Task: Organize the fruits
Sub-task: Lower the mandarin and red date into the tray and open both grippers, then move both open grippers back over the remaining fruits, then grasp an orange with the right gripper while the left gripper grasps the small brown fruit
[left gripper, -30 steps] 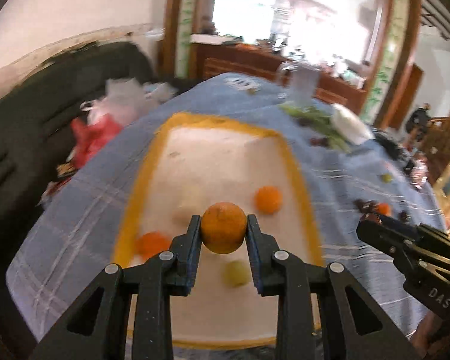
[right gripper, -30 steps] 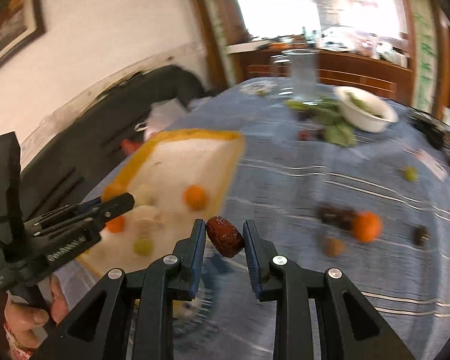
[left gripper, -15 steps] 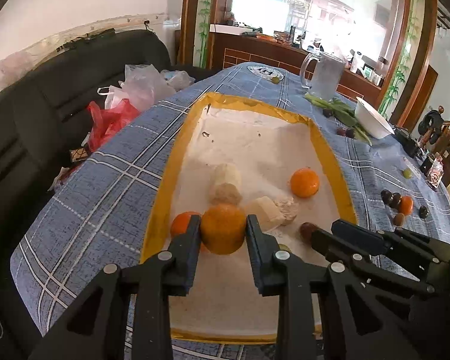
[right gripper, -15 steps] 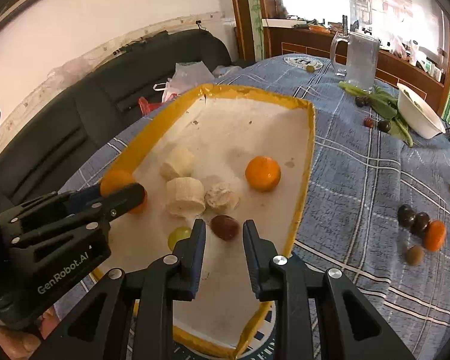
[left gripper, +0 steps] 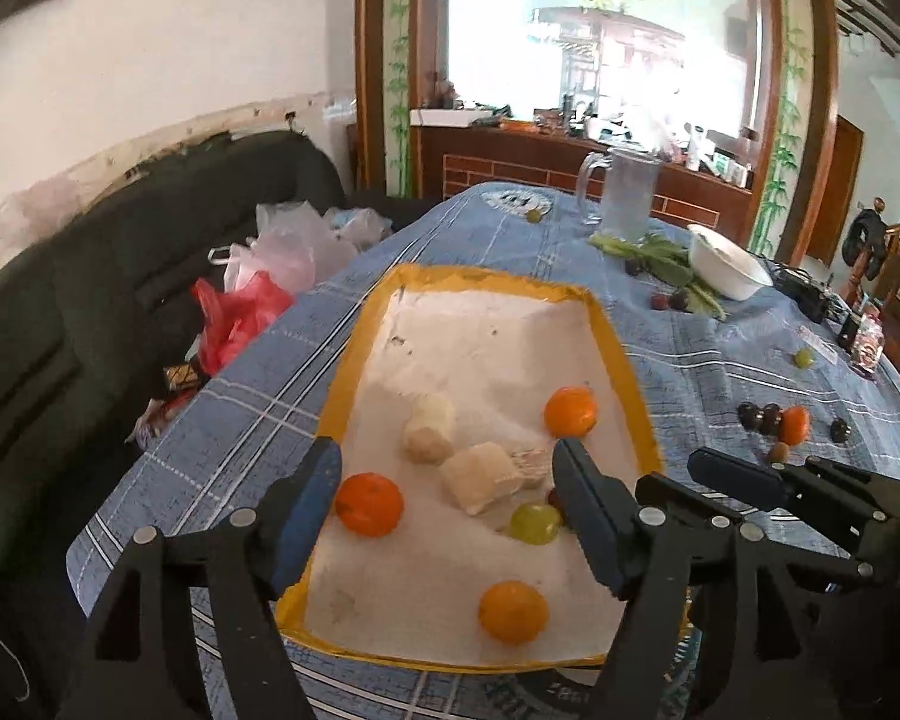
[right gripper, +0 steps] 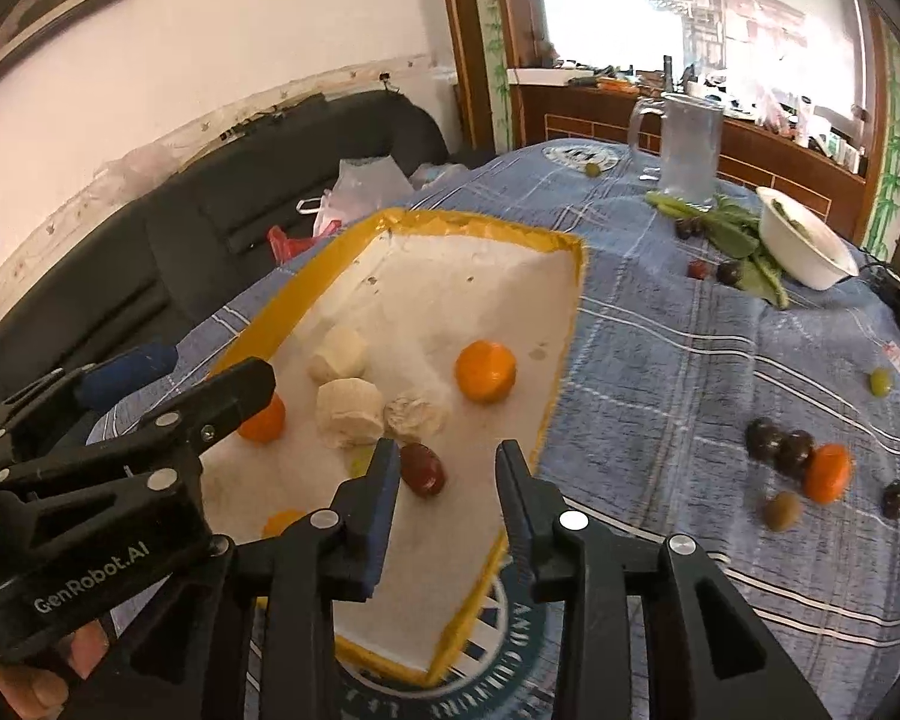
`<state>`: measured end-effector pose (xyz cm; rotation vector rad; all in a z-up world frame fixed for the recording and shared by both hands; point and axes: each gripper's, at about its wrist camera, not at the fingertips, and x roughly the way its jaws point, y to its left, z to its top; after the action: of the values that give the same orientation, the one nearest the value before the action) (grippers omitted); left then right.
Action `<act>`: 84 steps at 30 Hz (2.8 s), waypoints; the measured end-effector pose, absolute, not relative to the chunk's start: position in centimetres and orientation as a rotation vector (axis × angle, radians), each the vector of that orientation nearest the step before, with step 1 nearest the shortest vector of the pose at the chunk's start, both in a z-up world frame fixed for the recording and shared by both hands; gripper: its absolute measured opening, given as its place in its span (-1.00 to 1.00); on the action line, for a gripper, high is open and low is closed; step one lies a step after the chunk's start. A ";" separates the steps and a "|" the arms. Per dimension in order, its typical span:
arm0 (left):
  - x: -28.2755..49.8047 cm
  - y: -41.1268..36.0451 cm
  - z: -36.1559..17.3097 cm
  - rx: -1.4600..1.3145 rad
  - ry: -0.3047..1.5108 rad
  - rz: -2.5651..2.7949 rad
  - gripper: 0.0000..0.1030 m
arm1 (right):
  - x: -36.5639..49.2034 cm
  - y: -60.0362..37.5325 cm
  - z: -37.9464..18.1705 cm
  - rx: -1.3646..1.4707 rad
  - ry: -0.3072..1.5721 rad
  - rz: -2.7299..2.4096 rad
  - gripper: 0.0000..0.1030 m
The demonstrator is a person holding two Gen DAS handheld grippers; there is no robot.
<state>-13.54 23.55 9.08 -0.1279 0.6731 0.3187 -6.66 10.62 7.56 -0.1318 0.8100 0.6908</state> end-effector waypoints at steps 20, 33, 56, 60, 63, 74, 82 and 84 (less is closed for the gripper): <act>-11.8 18.1 10.5 -0.104 0.688 0.171 0.58 | -3.5 -8.3 9.3 -0.051 0.778 0.355 -0.11; -9.0 10.1 7.6 -0.015 0.800 -0.015 0.58 | 3.7 -10.0 5.7 0.144 0.934 0.371 -0.08; -1.9 4.4 3.7 0.053 0.858 -0.184 0.57 | 4.9 -9.3 4.4 0.131 0.896 0.391 -0.26; -0.4 3.6 2.8 0.034 0.871 -0.242 0.42 | 5.4 -10.9 4.3 0.176 0.902 0.366 -0.26; 0.2 2.9 2.1 0.059 0.891 -0.249 -0.23 | 5.8 -11.3 4.1 0.198 0.911 0.358 -0.26; -0.2 3.1 1.8 0.100 0.865 -0.200 -0.61 | 6.0 -11.4 3.9 0.194 0.914 0.350 -0.25; -4.8 6.6 6.0 0.042 0.777 -0.153 -0.61 | 4.9 -10.7 5.0 0.198 0.856 0.401 -0.25; -6.2 9.1 6.9 0.006 0.769 -0.110 -0.61 | 4.3 -10.1 5.5 0.187 0.833 0.420 -0.25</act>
<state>-6.19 9.07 6.91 0.0061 0.7694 -0.1097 4.34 -10.15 5.51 0.1869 0.8334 0.4204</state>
